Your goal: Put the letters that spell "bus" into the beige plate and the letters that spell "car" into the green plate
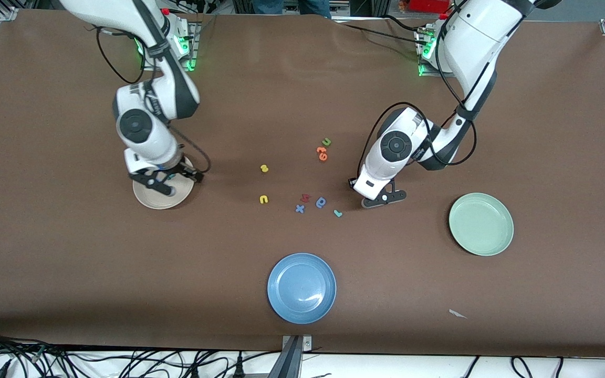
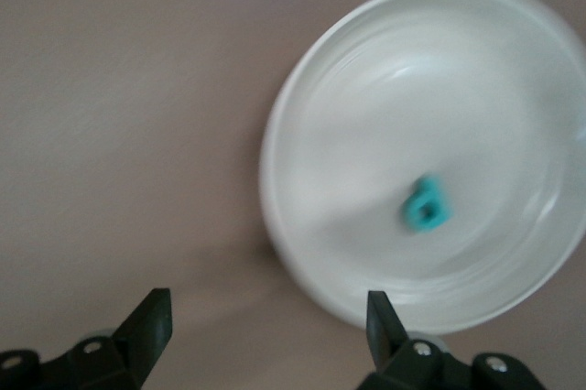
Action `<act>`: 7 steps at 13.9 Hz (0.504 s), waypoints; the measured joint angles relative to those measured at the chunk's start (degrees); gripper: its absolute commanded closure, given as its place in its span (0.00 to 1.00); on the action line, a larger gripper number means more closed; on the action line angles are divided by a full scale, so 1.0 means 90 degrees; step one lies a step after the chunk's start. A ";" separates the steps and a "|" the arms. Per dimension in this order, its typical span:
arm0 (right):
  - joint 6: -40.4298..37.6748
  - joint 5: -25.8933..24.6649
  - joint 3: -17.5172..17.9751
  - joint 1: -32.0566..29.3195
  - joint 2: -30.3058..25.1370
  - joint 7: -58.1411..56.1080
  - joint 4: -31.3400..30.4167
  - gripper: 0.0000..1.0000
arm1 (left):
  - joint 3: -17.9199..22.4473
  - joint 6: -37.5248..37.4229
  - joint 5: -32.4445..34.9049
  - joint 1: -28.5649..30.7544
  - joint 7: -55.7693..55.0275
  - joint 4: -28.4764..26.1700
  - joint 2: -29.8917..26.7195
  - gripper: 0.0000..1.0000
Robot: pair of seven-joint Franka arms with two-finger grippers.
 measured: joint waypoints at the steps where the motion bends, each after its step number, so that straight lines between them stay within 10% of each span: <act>1: 0.0011 0.0002 0.0239 0.0063 0.0073 0.0294 0.0083 0.06 | 0.0007 -0.0352 0.0005 0.0029 0.0133 0.0150 -0.0069 0.82; 4: 0.0050 0.0283 0.0743 0.0120 0.0447 0.0677 0.0533 0.36 | 0.0048 -0.1109 0.0016 0.0319 0.0973 0.0482 -0.0305 0.83; 7: 0.0051 0.0793 0.0878 0.0236 0.0926 0.1112 0.1143 0.40 | 0.0085 -0.1393 0.0022 0.0948 0.2217 0.0630 -0.0436 0.83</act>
